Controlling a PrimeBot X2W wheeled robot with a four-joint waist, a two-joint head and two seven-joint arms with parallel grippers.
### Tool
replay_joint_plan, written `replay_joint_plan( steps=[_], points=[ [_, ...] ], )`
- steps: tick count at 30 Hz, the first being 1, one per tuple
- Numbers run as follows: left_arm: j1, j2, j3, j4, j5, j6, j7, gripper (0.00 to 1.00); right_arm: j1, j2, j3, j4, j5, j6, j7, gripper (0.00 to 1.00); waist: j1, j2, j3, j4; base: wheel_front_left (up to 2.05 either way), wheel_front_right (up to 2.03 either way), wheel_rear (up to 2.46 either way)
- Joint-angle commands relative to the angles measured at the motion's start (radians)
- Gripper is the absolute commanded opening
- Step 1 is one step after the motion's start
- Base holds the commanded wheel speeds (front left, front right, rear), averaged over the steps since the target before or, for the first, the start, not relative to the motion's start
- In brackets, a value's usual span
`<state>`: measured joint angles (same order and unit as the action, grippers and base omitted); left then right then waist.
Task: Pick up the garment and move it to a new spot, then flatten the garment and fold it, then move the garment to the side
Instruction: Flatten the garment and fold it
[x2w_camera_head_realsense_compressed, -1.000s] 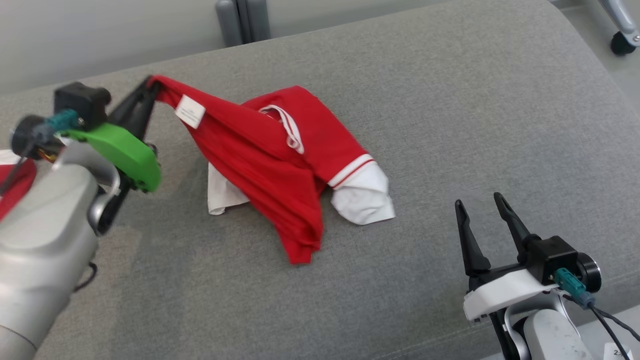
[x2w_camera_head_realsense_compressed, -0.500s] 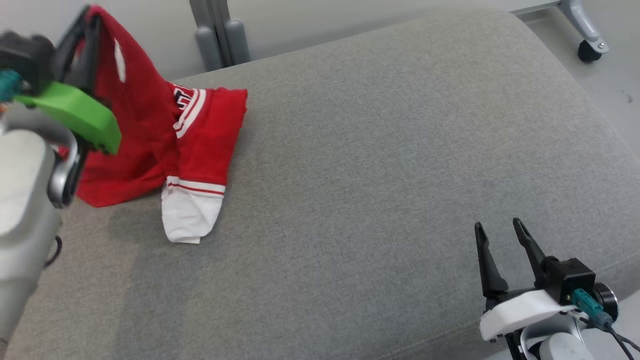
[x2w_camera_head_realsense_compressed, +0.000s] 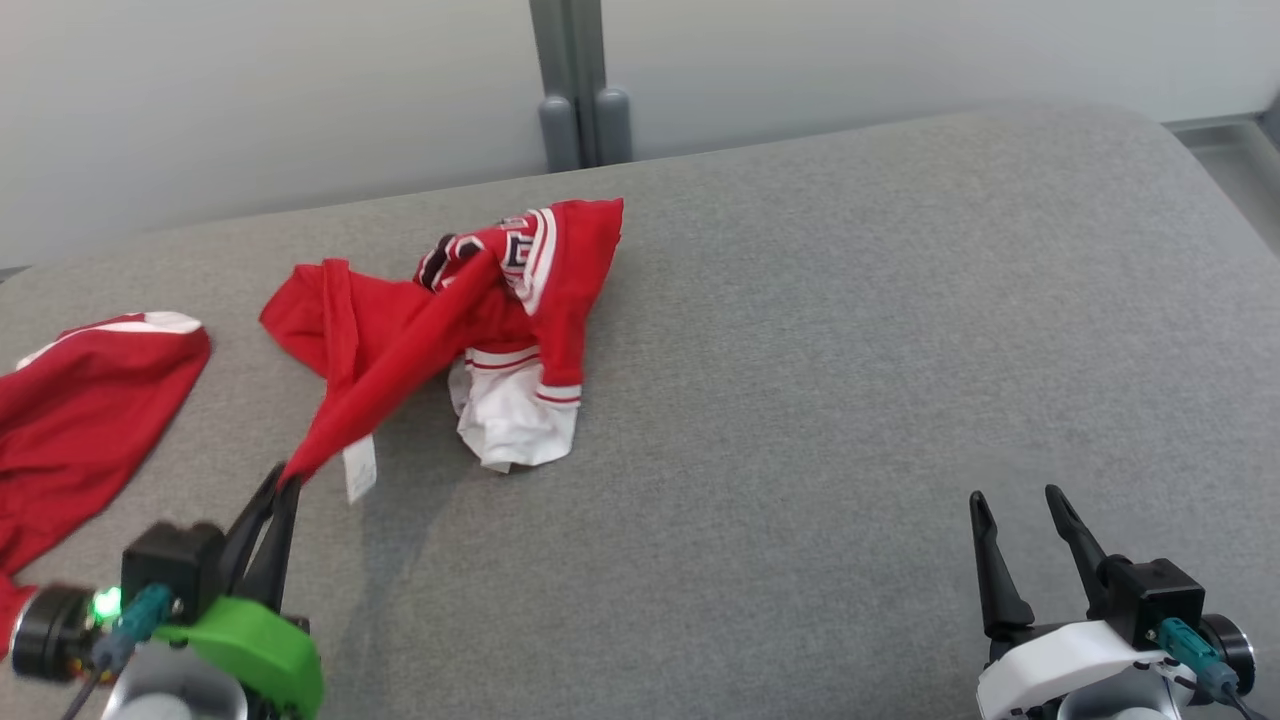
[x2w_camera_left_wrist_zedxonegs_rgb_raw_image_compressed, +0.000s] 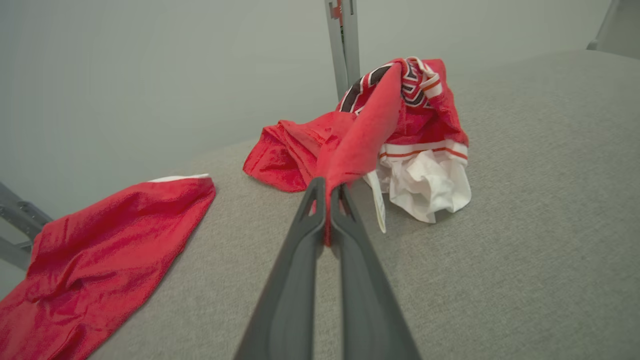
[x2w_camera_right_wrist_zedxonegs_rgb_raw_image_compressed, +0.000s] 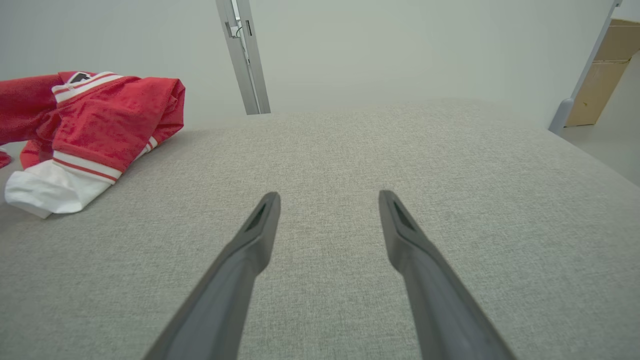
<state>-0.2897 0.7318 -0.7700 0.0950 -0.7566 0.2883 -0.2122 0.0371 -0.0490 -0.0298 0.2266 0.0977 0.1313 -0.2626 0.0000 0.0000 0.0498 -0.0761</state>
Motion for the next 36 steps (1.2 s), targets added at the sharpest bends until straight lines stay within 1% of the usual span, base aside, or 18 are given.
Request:
replay_joint_plan(
  steps=[1,3,4,6,8,9,10,11,12,13,17,19,21,24,28,31,35,36],
  points=[
    [0.069,0.018,0.011,-0.027,-0.033,0.034,0.0,0.0,0.012,-0.003,-0.001,0.001,-0.002,-0.001,-0.003,1.0,0.0,0.0,-0.032,0.058,0.0,0.0,0.0],
    [0.159,0.042,0.01,-0.051,-0.049,0.079,-0.004,0.0,0.016,-0.002,0.005,0.003,-0.003,-0.001,-0.003,1.0,0.0,0.0,-0.035,0.072,0.0,0.0,0.0],
    [0.199,0.04,0.012,-0.064,-0.069,0.095,-0.01,0.0,0.018,-0.002,0.007,0.004,-0.003,-0.001,-0.003,1.0,0.0,0.0,-0.037,0.077,0.0,0.0,0.0],
    [0.266,0.034,0.004,-0.076,-0.088,0.11,-0.014,0.0,0.023,-0.003,0.004,0.005,-0.004,-0.001,-0.003,1.0,0.0,0.0,-0.038,0.087,0.0,0.0,0.0],
    [0.307,0.011,-0.005,-0.081,-0.103,0.104,-0.022,0.0,0.024,-0.003,0.003,0.005,-0.004,-0.001,-0.003,1.0,0.0,0.0,-0.037,0.094,0.0,0.0,0.0],
    [0.32,-0.006,-0.022,-0.074,-0.094,0.084,-0.028,0.0,0.023,-0.003,0.004,0.005,-0.006,-0.001,-0.003,1.0,0.0,0.0,-0.033,0.101,0.0,0.0,0.0],
    [0.321,-0.018,-0.024,-0.065,-0.092,0.079,-0.032,0.0,0.023,-0.003,0.006,0.006,-0.007,-0.001,-0.003,1.0,0.0,0.0,-0.032,0.103,0.0,0.0,0.0],
    [0.312,-0.027,-0.024,-0.055,-0.078,0.076,-0.038,0.14,0.021,-0.003,0.007,0.007,-0.007,-0.001,-0.003,1.0,0.0,0.0,-0.03,0.105,0.0,0.0,0.0],
    [0.305,-0.039,-0.021,-0.044,-0.07,0.078,-0.04,0.53,0.02,-0.003,0.009,0.008,-0.007,-0.001,-0.003,1.0,0.0,0.0,-0.029,0.105,0.0,0.0,0.0],
    [0.304,-0.057,-0.016,-0.027,-0.072,0.078,-0.045,1.0,0.016,-0.003,0.012,0.009,-0.006,-0.001,-0.003,1.0,0.0,0.0,-0.027,0.103,0.0,0.0,0.0],
    [0.338,-0.081,-0.019,0.035,-0.096,0.079,-0.032,1.0,0.0,-0.003,0.025,0.012,0.002,-0.001,-0.003,1.0,0.0,0.0,-0.024,0.083,0.0,0.0,0.0],
    [0.354,-0.075,-0.019,0.045,-0.109,0.089,-0.012,1.0,0.003,-0.003,0.025,0.012,0.004,-0.001,-0.003,1.0,0.0,0.0,-0.024,0.072,0.0,0.0,0.0],
    [0.36,-0.068,-0.012,0.028,-0.126,0.101,0.003,1.0,0.011,-0.002,0.022,0.011,0.004,-0.001,-0.003,1.0,0.0,0.0,-0.024,0.063,0.0,0.0,0.0],
    [0.343,-0.067,-0.008,-0.045,-0.134,0.101,0.02,1.0,0.021,-0.002,0.019,0.008,0.004,-0.001,-0.003,1.0,0.0,0.0,-0.022,0.052,0.0,0.0,0.0],
    [0.268,-0.065,-0.025,-0.15,-0.086,0.081,0.039,1.0,0.007,-0.003,0.024,0.009,0.005,-0.001,-0.003,1.0,0.0,0.0,-0.013,0.034,0.0,0.0,0.0],
    [0.198,-0.08,-0.064,-0.166,-0.031,0.059,0.064,1.0,-0.012,-0.002,0.035,0.011,0.005,-0.001,-0.003,1.0,0.0,0.0,-0.002,0.016,0.0,0.0,0.0],
    [0.076,-0.137,-0.107,-0.129,0.031,0.014,0.088,1.0,-0.038,-0.003,0.048,0.002,0.0,-0.001,-0.003,1.0,0.0,0.0,0.023,-0.013,0.0,0.0,0.0],
    [0.042,-0.164,-0.123,-0.102,0.048,-0.003,0.093,1.0,-0.046,-0.002,0.053,0.0,-0.001,-0.001,-0.003,1.0,0.0,0.0,0.033,-0.025,0.0,0.0,0.0]
  ],
)
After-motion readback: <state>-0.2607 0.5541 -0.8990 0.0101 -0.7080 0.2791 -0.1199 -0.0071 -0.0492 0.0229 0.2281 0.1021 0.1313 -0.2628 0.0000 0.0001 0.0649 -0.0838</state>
